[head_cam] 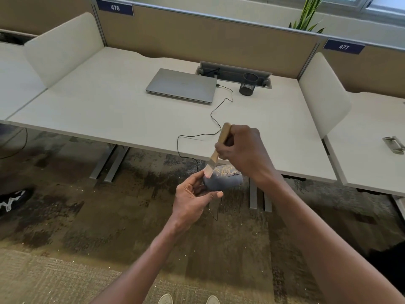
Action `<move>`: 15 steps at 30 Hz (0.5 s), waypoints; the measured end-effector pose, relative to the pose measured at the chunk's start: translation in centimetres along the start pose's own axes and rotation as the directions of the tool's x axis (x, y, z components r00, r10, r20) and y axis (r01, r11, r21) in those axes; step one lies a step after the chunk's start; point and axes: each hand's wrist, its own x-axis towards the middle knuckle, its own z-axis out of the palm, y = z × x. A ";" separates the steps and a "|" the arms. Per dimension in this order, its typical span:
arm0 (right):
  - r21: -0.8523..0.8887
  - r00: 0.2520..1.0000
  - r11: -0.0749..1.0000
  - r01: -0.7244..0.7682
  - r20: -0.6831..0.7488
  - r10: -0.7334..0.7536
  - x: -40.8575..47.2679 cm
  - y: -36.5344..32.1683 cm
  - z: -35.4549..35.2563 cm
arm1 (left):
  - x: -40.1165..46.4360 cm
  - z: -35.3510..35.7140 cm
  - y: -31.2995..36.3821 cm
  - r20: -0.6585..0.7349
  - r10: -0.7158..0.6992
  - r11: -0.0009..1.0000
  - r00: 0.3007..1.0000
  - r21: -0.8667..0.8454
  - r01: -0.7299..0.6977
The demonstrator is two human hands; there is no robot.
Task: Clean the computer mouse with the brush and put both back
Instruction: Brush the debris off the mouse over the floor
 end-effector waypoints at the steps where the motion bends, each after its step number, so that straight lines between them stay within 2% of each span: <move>1: -0.006 1.000 1.000 -0.010 -0.014 0.010 0.2 0.2 -0.3 | 0.0 0.0 0.0 -0.004 -0.001 1.000 1.000 -0.005 0.001; 4: -0.027 0.998 0.999 -0.024 -0.066 0.022 0.5 0.7 -1.3 | -0.2 -0.1 -0.2 -0.015 -0.003 1.000 1.000 -0.003 0.003; 7: 0.031 0.996 0.999 -0.019 -0.092 0.022 0.2 0.7 -2.0 | -0.1 -0.5 -0.2 -0.022 -0.009 1.000 1.000 -0.005 0.009; 11: 0.161 1.000 0.987 -0.002 0.007 0.001 -1.0 0.1 -1.8 | 0.2 -0.4 0.1 -0.021 -0.012 1.000 1.000 0.016 0.012; 15: 0.136 0.991 0.988 0.068 0.103 -0.082 -2.4 0.0 -0.5 | 0.3 -0.3 0.1 -0.016 -0.013 1.000 1.000 0.021 0.014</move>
